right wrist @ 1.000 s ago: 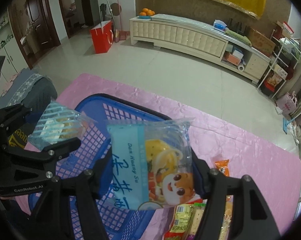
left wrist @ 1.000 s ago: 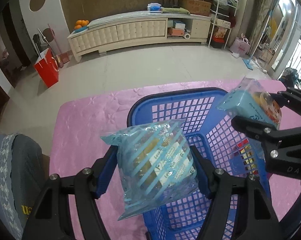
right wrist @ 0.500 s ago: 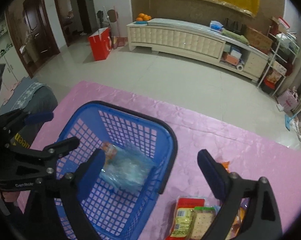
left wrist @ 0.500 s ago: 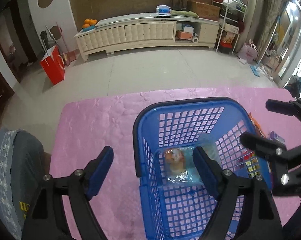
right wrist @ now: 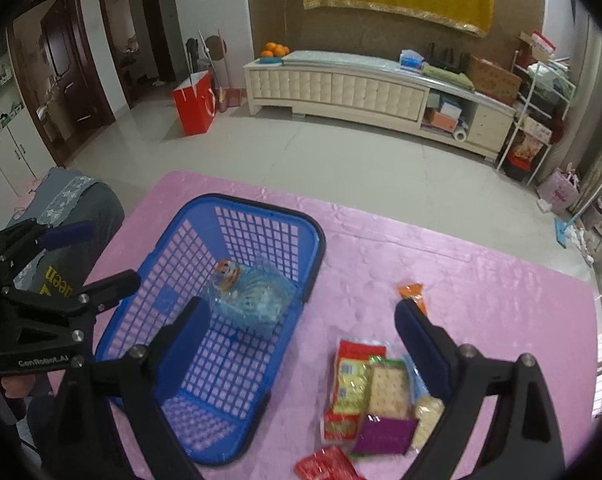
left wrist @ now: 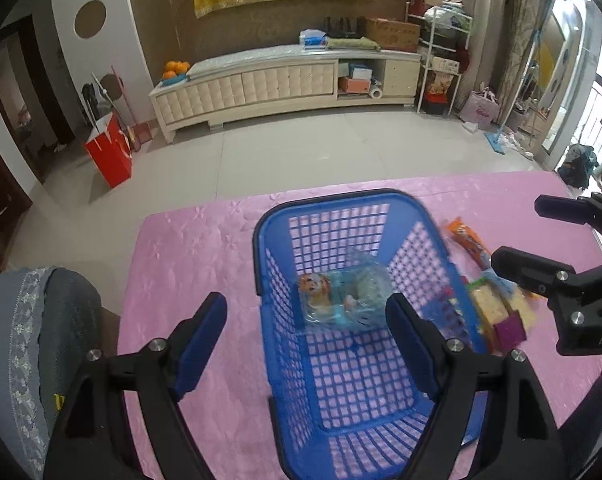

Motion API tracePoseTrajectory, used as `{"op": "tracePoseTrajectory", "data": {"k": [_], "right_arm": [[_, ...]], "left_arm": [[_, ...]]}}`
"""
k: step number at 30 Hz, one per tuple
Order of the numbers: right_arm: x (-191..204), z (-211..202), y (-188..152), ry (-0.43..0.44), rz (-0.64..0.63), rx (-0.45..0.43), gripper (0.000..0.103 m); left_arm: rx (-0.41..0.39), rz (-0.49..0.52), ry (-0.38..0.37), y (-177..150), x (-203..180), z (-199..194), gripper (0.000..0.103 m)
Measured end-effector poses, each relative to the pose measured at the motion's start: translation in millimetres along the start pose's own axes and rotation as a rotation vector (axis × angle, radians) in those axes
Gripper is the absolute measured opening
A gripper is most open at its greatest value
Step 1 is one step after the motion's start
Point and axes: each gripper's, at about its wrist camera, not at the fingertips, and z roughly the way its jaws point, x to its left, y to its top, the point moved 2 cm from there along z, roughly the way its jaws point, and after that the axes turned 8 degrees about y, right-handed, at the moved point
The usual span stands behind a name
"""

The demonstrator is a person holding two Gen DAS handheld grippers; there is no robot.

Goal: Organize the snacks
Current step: 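Open both grippers to drop the bags into the basket and withdraw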

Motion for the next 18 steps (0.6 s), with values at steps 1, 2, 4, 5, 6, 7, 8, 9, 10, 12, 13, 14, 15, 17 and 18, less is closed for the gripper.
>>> {"op": "tracePoseTrajectory", "data": {"k": [1,2,4,5,6,7,8,9,10,12,13,14,15,17,18], "right_arm": [[-0.5,-6.8,-2.9,-0.002,0.000,-0.003,0.096],[-0.6,-13.3,-6.3,-0.003,0.000,-0.007,0.096],[-3.7,-26.9,-13.3,-0.012,0.003,-0.018,0.096],[-5.9,-34.2,-16.4,-0.017,0.007,-0.023,0.096],[-8.3,-40.2,-18.9,-0.021,0.014,-0.028,0.096],[-11.3,-44.7,-21.2,-0.022,0.019,-0.033,0.096],[-14.2,-51.3,-24.4,-0.024,0.024,-0.040,0.096],[-16.9,-56.5,-27.0,-0.027,0.029,-0.045,0.096],[-18.6,-60.3,-30.0,-0.030,0.031,-0.048,0.096],[-24.2,-69.6,-36.8,-0.036,0.034,-0.056,0.096],[-27.1,-73.9,-40.6,-0.037,0.035,-0.060,0.096],[-30.5,-77.4,-44.8,-0.038,0.039,-0.063,0.096],[-32.7,-80.6,-48.9,-0.040,0.042,-0.064,0.096],[-39.0,-84.7,-57.3,-0.045,0.049,-0.064,0.096],[-42.1,-86.0,-63.4,-0.049,0.055,-0.061,0.096]], "left_arm": [[-0.004,0.002,-0.002,-1.5,-3.2,-6.1,0.080],[-0.009,0.003,-0.005,-2.9,-7.6,-13.9,0.080],[-0.019,0.007,-0.015,-5.3,-14.8,-26.0,0.080],[-0.023,0.010,-0.015,-7.0,-18.8,-31.5,0.080],[-0.029,0.013,-0.016,-8.5,-22.3,-37.4,0.080],[-0.039,0.017,-0.020,-10.5,-28.3,-46.1,0.080],[-0.045,0.020,-0.025,-12.2,-33.3,-52.5,0.080],[-0.050,0.022,-0.029,-15.8,-36.1,-57.2,0.080],[-0.057,0.025,-0.035,-17.5,-42.1,-64.2,0.080],[-0.065,0.036,-0.043,-20.5,-53.5,-74.2,0.080],[-0.070,0.046,-0.047,-23.7,-61.7,-79.9,0.080],[-0.071,0.056,-0.049,-26.4,-67.9,-83.2,0.080],[-0.071,0.062,-0.050,-28.7,-72.2,-84.0,0.080],[-0.067,0.081,-0.055,-35.2,-87.1,-87.2,0.080],[-0.062,0.087,-0.056,-38.4,-93.1,-87.5,0.080]]}}
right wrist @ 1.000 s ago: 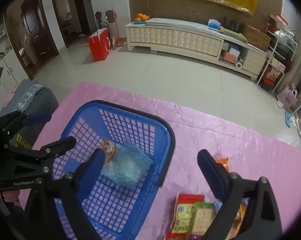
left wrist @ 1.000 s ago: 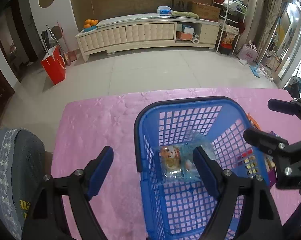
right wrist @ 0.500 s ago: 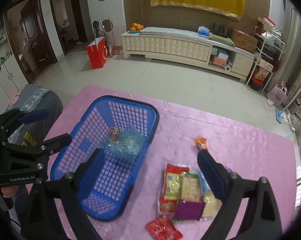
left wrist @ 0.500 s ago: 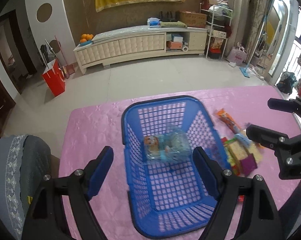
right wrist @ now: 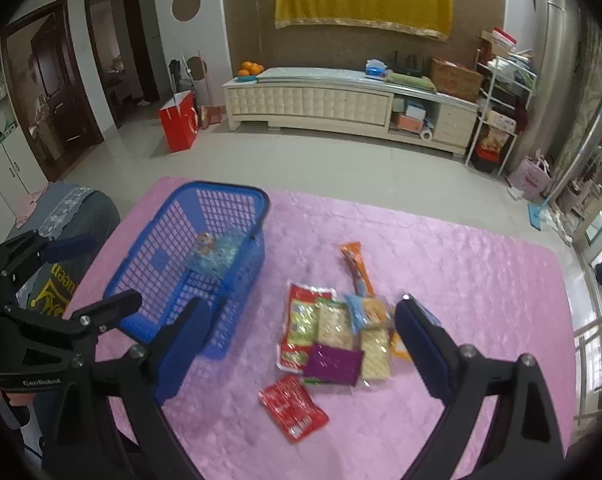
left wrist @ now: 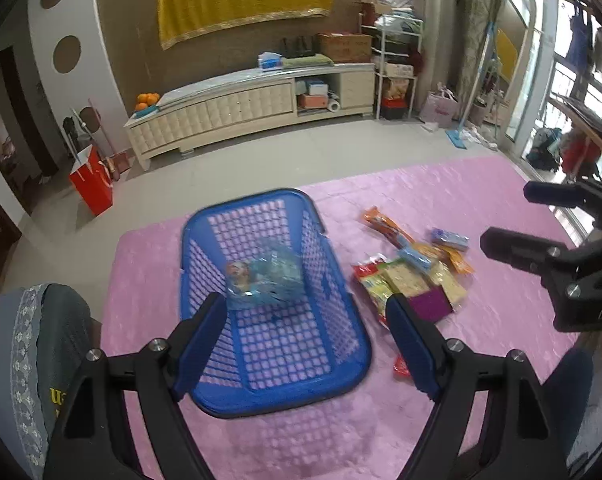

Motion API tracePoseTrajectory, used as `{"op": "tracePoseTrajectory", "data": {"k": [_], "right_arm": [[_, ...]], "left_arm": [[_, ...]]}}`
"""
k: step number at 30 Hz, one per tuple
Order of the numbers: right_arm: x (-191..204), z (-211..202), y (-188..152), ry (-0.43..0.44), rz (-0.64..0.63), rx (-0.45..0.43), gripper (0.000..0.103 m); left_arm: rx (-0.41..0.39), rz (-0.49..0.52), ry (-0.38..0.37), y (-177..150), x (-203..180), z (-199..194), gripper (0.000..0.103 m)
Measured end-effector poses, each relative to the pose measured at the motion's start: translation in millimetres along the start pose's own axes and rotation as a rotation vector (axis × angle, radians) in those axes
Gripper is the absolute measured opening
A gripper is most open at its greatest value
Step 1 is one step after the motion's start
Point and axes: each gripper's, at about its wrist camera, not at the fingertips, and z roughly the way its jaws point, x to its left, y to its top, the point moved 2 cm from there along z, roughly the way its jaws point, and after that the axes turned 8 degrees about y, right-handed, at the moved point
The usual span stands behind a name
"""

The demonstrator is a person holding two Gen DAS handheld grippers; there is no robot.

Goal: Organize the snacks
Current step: 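Open both grippers to drop the bags into the basket and withdraw, then grasp the red sauce packet with the right gripper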

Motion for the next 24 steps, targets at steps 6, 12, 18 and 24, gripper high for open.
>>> {"op": "tracePoseTrajectory", "data": {"k": [6,12,18,24], "right_arm": [[-16.7,-5.5,-35.5,0.005,-0.003,0.017,0.096],[-30.5,1.4,-58.9,0.018,-0.018,0.036,0.096],[-39.7,18.9,-82.9,0.053,-0.046,0.078,0.096],[-40.2,41.7,-115.7,0.152,-0.114,0.116,0.096]], "left_arm": [[0.014,0.014,-0.021,-17.1,-32.9,-1.3,0.080],[0.011,0.030,-0.015,-37.0,-59.0,-2.7,0.080],[0.044,0.017,-0.006,-58.0,-76.2,7.5,0.080],[0.086,-0.036,-0.022,-91.3,-82.9,22.4,0.080]]}}
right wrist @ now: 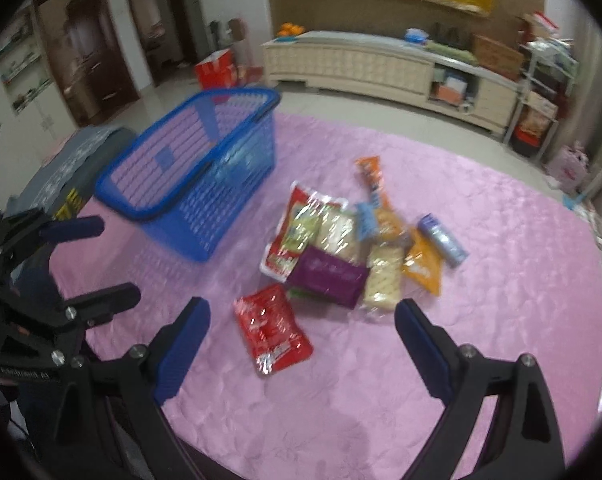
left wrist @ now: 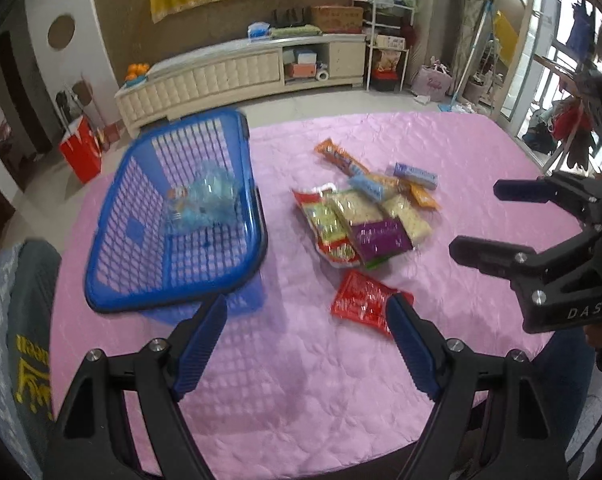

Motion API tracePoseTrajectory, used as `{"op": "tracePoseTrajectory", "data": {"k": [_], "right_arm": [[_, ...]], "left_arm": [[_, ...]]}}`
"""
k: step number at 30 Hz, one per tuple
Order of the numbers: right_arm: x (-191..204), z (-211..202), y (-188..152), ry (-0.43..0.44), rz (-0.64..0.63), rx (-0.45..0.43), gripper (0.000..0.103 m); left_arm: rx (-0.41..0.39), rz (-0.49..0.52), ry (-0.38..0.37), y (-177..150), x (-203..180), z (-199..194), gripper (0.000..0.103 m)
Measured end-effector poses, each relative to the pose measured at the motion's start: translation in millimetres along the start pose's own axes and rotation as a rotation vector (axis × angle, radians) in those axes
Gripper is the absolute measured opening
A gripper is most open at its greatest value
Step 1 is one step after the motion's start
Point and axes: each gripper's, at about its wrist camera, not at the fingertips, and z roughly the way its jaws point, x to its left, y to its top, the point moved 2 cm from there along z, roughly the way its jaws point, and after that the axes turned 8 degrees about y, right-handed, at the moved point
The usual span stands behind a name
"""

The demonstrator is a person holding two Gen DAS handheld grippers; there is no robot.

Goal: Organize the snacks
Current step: 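Grasp the red sauce packet with the right gripper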

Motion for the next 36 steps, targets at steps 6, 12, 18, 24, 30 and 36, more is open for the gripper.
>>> {"op": "tracePoseTrajectory", "data": {"k": [6,12,18,24,30,36], "right_arm": [[6.7,40.3,-23.6,0.003,-0.088,0.078,0.096],[12.0,76.1,-39.7,0.033,-0.170,0.148,0.096],[11.7,104.6,-41.1,0.071,-0.186,0.207,0.096],[15.7,125.4,-35.7,0.084,-0.217,0.241,0.096],[19.4,133.0,-36.5,0.081,-0.245,0.239,0.080],[29.6,127.1,-36.8,0.087,-0.276,0.237,0.042]], "left_arm": [[0.045,-0.011,0.003,-27.8,-4.5,29.5,0.080],[0.095,-0.018,0.006,-53.0,-4.0,55.8,0.080],[0.168,-0.050,-0.011,-68.2,4.3,83.6,0.080],[0.205,-0.065,-0.019,-73.7,9.3,100.6,0.080],[0.216,-0.049,-0.017,-75.8,13.2,107.3,0.080],[0.204,-0.050,-0.034,-71.5,11.2,111.7,0.080]]}}
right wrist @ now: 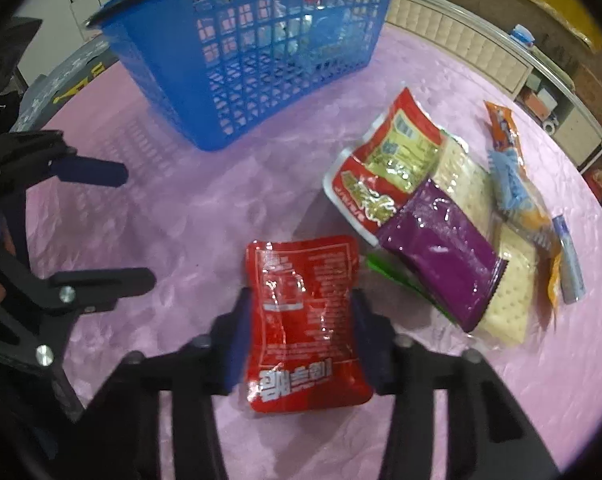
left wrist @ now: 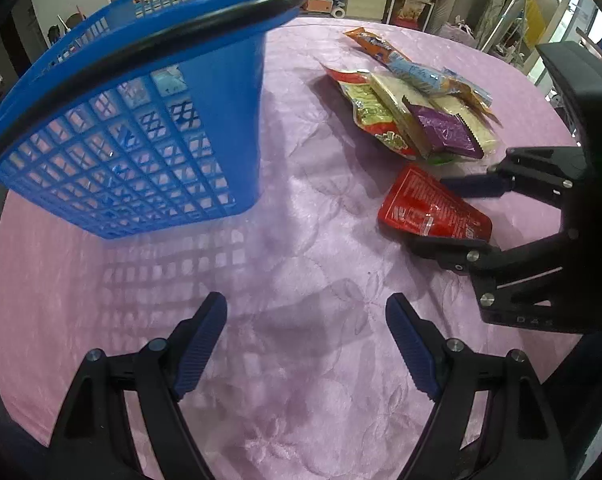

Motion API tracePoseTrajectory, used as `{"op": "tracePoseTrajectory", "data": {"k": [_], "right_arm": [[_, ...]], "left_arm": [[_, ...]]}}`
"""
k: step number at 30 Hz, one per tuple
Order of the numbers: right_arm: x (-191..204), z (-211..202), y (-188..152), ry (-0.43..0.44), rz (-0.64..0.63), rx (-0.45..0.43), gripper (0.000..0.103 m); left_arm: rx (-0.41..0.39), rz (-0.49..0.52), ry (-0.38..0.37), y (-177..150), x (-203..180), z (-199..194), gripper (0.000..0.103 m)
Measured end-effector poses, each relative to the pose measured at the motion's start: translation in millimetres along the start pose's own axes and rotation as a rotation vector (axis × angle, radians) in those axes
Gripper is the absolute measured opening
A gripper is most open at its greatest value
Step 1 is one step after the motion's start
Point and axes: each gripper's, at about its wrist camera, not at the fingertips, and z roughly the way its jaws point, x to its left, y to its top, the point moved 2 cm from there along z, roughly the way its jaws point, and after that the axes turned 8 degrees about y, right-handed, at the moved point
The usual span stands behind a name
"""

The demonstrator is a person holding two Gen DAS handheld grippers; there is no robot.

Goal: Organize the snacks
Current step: 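Grasp the red sauce packet with the right gripper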

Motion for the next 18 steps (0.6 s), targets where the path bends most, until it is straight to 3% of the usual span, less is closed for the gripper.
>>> {"op": "tracePoseTrajectory", "data": {"k": [6,13,18], "right_arm": [[-6.6,-7.8,-4.4,-0.010,0.029,-0.036,0.027],[-10.1,-26.6,-20.6,-0.040,0.076,-0.061,0.026],[-32.7,-57.7,-28.0,-0.065,0.175,-0.127,0.027]], "left_arm": [[-0.007,0.002,-0.016,5.8,-0.9,0.7,0.080],[-0.032,0.041,-0.035,10.8,-18.9,-7.9,0.080],[-0.071,0.099,-0.049,23.5,-43.4,-18.1,0.080]]}}
